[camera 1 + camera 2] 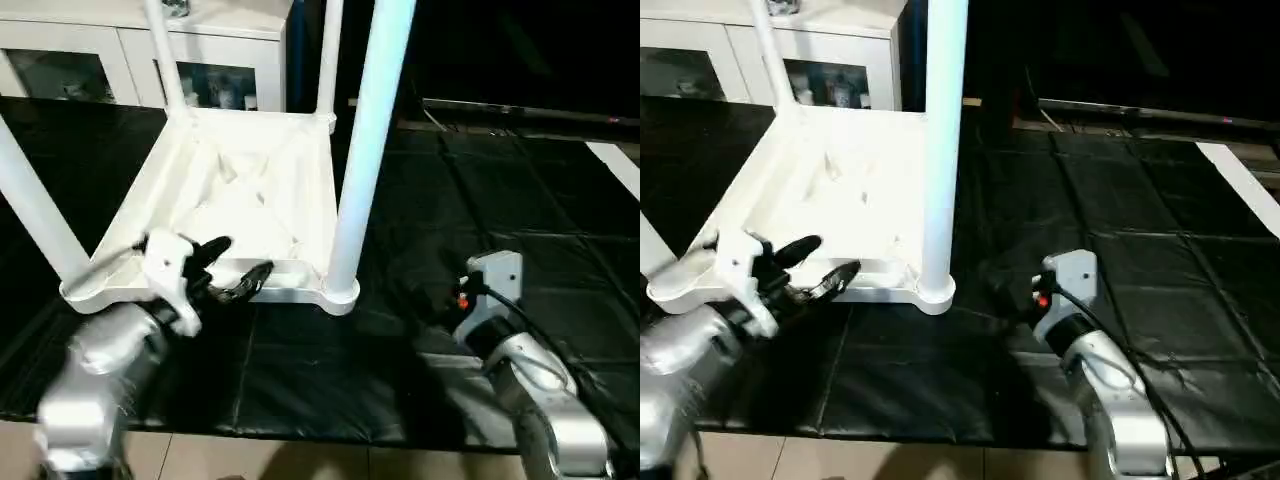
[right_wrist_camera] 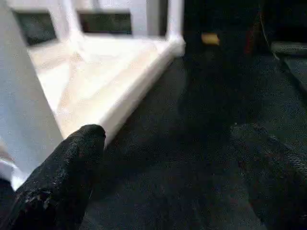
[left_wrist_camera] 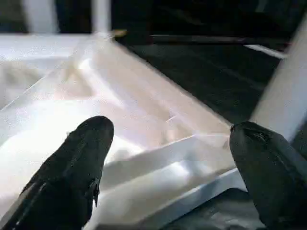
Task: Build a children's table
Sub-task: Move to table
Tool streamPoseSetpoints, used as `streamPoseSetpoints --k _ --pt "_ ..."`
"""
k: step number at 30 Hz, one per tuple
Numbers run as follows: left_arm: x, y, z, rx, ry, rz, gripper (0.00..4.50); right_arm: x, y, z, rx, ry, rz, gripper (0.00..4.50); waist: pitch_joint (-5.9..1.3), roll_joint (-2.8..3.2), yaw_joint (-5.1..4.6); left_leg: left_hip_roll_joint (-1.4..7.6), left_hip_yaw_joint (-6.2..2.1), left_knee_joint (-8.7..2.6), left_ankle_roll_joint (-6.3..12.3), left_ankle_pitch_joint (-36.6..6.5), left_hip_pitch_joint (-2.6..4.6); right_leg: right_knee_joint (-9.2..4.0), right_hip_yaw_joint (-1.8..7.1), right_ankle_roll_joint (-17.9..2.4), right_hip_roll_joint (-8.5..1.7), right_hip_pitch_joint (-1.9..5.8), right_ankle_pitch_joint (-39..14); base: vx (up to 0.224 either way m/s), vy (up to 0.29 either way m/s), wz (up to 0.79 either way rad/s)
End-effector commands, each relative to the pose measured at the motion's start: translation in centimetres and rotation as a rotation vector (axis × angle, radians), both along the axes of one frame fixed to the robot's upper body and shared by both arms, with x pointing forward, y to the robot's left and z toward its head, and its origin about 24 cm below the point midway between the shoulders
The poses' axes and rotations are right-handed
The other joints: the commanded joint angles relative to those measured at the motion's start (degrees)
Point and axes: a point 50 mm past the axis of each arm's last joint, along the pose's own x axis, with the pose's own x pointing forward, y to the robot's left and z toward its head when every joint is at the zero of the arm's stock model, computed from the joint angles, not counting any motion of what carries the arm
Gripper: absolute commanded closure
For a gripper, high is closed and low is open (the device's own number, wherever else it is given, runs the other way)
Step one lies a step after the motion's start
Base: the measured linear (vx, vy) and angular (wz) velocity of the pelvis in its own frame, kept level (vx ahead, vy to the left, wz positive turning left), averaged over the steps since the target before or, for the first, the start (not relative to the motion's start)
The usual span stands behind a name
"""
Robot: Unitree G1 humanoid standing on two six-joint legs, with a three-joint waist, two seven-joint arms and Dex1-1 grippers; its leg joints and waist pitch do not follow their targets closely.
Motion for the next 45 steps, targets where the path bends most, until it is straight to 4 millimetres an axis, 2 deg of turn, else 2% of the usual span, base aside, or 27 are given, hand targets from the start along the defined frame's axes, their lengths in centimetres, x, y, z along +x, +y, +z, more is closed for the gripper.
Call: streamPoseSetpoints --k 1,8,11,13,14,16,17,18,19,20,21,22,23,24,25,26,27,28,30,33,37,39,41,42,43,44,45 --pt "0.0 0.1 -0.3 0.044 -0.003 0.04 0.1 -0.3 -0.3 -0.2 -0.029 0.02 -0.01 0.0 -3.0 0.72 -0.16 0.79 -0.2 -4.05 -0.29 -17.7 -0.12 -5.01 2.44 -3.7 -2.38 2.28 -19.4 0.0 0.0 0.0" --pt "0.4 0.3 -0.1 0.051 -0.013 0.128 0.1 -0.2 0.6 -0.5 -0.01 0.024 -0.015 0.0 -2.82 0.87 -0.08 0.75 -0.38 -4.1 -0.29 -19.2 -0.11 -5.44 2.39 -2.5 -2.6 1.89 -22.4 0.0 0.0 0.0" --pt "0.5 0.4 0.0 0.061 -0.017 0.144 0.1 -0.2 0.6 -0.6 -0.009 0.03 -0.029 0.0 -3.47 0.72 -0.17 0.38 0.07 -2.91 2.11 -6.0 -1.46 -4.28 2.28 -6.9 -1.82 1.58 -5.1 0.0 0.0 0.0" --pt "0.5 0.4 0.0 0.065 -0.018 0.143 0.1 -0.2 0.6 -0.7 -0.013 0.034 -0.032 0.0 -4.8 0.87 -0.13 -0.61 0.38 -0.96 7.17 7.5 -2.5 -2.95 1.52 -11.1 -1.22 0.91 11.0 0.0 0.0 0.0" --pt "0.5 0.4 0.0 0.07 -0.019 0.146 0.1 -0.3 0.6 -0.8 -0.016 0.036 -0.032 0.0 -5.7 0.82 -0.21 -1.61 0.56 0.59 11.6 15.8 -3.68 -2.46 0.9 -13.0 -0.6 0.17 21.1 0.0 0.0 0.0" --pt "0.4 0.4 0.0 0.075 -0.021 0.151 0.1 -0.4 0.7 -0.8 -0.019 0.037 -0.032 0.0 -5.73 0.94 -0.11 -1.54 0.6 0.81 14.41 7.4 -4.32 -3.99 0.17 -13.5 -0.9 -0.51 12.2 -0.041 0.008 -0.02" --pt "0.4 0.4 0.0 0.075 -0.021 0.151 0.1 -0.4 0.7 -0.8 -0.019 0.037 -0.032 0.0 -4.85 1.45 -0.19 -0.39 0.46 -0.2 12.19 -6.8 -3.47 -5.79 -0.48 -11.4 -1.39 -0.79 -8.3 -0.12 0.029 -0.04" --pt "0.3 0.4 0.0 0.075 -0.021 0.151 0.1 -0.3 0.6 -0.9 -0.023 0.038 -0.034 0.0 -3.36 1.86 -1.11 0.55 0.08 -1.04 6.96 -23.4 -1.38 -7.37 -1.45 -5.5 -1.05 -1.64 -30.1 -0.19 0.051 -0.12" --pt "0.2 0.3 -0.2 0.075 -0.02 0.147 0.1 -0.3 0.5 -0.9 -0.029 0.036 -0.036 0.0 -2.77 2.15 -1.74 0.86 -0.43 -1.61 4.12 -30.2 -0.31 -8.28 -2.41 -1.9 -0.69 -1.8 -36.7 -0.136 0.04 -0.09" --pt "0.2 0.3 -0.2 0.075 -0.019 0.147 0.1 -0.3 0.4 -0.9 -0.03 0.036 -0.037 0.0 -1.46 2.66 -2.85 2.14 -1.47 -3.31 0.59 -42.6 0.66 -9.66 -5.65 3.8 0.71 -0.7 -40.1 -0.15 0.007 -0.11" --pt "0.1 0.3 -0.3 0.078 -0.016 0.147 0.1 -0.3 0.4 -0.9 -0.034 0.036 -0.037 0.0 -0.61 3.95 -1.56 5.12 -1.68 -8.37 0.28 -49.2 -2.61 -1.92 -5.39 2.0 1.21 2.68 -33.2 -0.08 -0.015 -0.03" --pt "0.1 0.3 -0.3 0.08 -0.015 0.148 0.1 -0.3 0.4 -0.9 -0.037 0.037 -0.036 0.0 -0.66 4.47 3.14 3.36 3.21 -10.8 -3.48 -55.8 -7.92 8.36 -5.95 -2.5 1.32 6.3 -17.2 -0.162 0.004 0.04" --pt "0.1 0.3 -0.3 0.081 -0.015 0.151 0.1 -0.4 0.3 -1.0 -0.042 0.039 -0.033 0.0 -1.18 2.95 4.86 4.39 4.19 -10.38 -0.87 -50.0 -6.66 12.12 -0.21 -0.8 0.51 6.66 -22.2 -0.093 -0.075 0.15" --pt "0.1 0.3 -0.3 0.08 -0.016 0.156 0.1 -0.4 0.3 -1.0 -0.044 0.04 -0.032 0.0 -1.46 -2.29 3.56 2.13 3.24 3.31 -3.51 -32.2 2.74 -2.09 4.63 6.5 -4.23 -3.3 -59.7 -0.093 -0.075 0.15" --pt "0.1 0.4 -0.3 0.073 -0.021 0.164 0.1 -0.4 0.4 -1.0 -0.044 0.036 -0.025 0.0 -0.17 -0.67 3.18 -0.19 0.37 10.04 -0.74 -19.0 4.31 -9.09 6.92 3.6 -10.55 -6.5 -71.1 -0.029 -0.163 0.01" --pt "0.1 0.4 -0.3 0.073 -0.021 0.164 0.1 -0.4 0.4 -1.0 -0.044 0.036 -0.025 0.0 -1.69 -0.42 4.61 -2.15 -3.7 8.76 2.25 -4.3 -2.94 -6.06 10.18 1.8 -8.74 2.18 -63.8 0.02 -0.064 -0.1" --pt "0.1 0.4 -0.3 0.069 -0.024 0.17 0.1 -0.4 0.4 -0.9 -0.043 0.033 -0.021 0.0 -0.34 -1.45 4.69 -1.36 -3.19 6.53 1.28 -4.4 -3.39 -5.75 8.5 2.5 -7.95 2.12 -58.7 0.02 -0.064 -0.1" --pt "0.0 0.5 -0.4 0.068 -0.016 0.169 0.1 -0.3 0.3 -0.9 -0.042 0.034 -0.023 0.0 -1.24 -0.42 4.56 0.16 -2.4 0.52 -1.33 -13.6 0.7 -1.8 5.18 -2.0 -2.33 0.58 -34.4 -0.012 -0.009 0.2" --pt "0.0 0.5 -0.4 0.069 -0.012 0.167 0.1 -0.3 0.3 -0.9 -0.041 0.036 -0.025 0.0 -2.12 1.48 3.93 1.38 -2.12 -1.34 -0.62 -18.2 1.82 -1.47 5.02 -6.4 -2.06 0.78 -19.9 -0.121 -0.027 0.42" --pt "0.0 0.7 -0.4 0.069 -0.004 0.178 0.1 -0.4 0.5 -1.0 -0.04 0.041 -0.016 0.0 -1.87 1.5 2.85 1.66 -2.55 -3.37 -1.58 -22.2 0.53 -2.46 4.4 -7.1 -2.95 2.48 -18.9 -0.031 0.002 0.07" --pt "0.2 1.0 -0.2 0.073 -0.002 0.188 0.1 -0.4 0.7 -1.1 -0.04 0.042 -0.01 0.0 -2.59 1.38 1.84 1.29 -2.58 -3.63 -1.0 -16.1 -0.61 -2.47 4.2 -6.6 -3.47 3.76 -13.0 0.004 0.055 -0.05" --pt "0.2 1.1 -0.1 0.075 -0.005 0.189 0.1 -0.5 0.8 -1.1 -0.039 0.042 -0.011 0.0 -2.69 1.0 1.65 0.55 -1.6 -3.08 2.17 -14.1 -1.04 -3.22 4.92 -7.8 -4.71 4.03 -11.3 0.0 0.0 0.0" --pt "0.2 1.1 0.0 0.077 -0.008 0.188 0.1 -0.5 0.8 -1.1 -0.038 0.042 -0.012 0.0 -2.96 0.58 2.31 0.12 -1.48 -1.03 7.6 -9.4 -2.25 -4.98 6.85 -8.6 -8.39 5.32 -11.8 0.006 0.037 -0.02" --pt "0.3 1.2 0.1 0.083 -0.015 0.196 0.1 -0.5 0.8 -1.0 -0.035 0.042 -0.012 0.0 -3.05 0.4 3.13 0.51 -2.41 1.93 10.29 -7.5 -3.06 -6.53 9.2 -9.0 -12.53 5.86 -14.1 0.013 0.073 -0.03" --pt "0.3 1.2 0.1 0.084 -0.019 0.198 0.1 -0.5 0.8 -1.1 -0.034 0.042 -0.012 0.0 -3.15 0.97 3.61 1.66 -3.73 2.6 10.83 -5.6 -3.7 -6.78 9.57 -10.4 -13.66 5.93 -14.6 0.033 0.116 -0.05" --pt "0.3 1.3 0.2 0.082 -0.024 0.2 0.1 -0.6 0.9 -1.1 -0.033 0.042 -0.012 0.0 -3.13 1.85 2.98 1.8 -3.47 -0.65 11.04 -4.4 -3.04 -5.05 6.35 -11.9 -8.44 5.1 -11.9 0.04 0.138 -0.02" --pt "0.2 1.3 0.2 0.08 -0.025 0.203 0.1 -0.6 0.9 -1.1 -0.032 0.044 -0.012 0.0 -4.0 2.88 1.73 1.52 -2.95 -2.28 12.37 -1.7 0.63 -1.22 2.51 -11.5 -1.78 2.55 -5.9 0.04 0.138 -0.02"
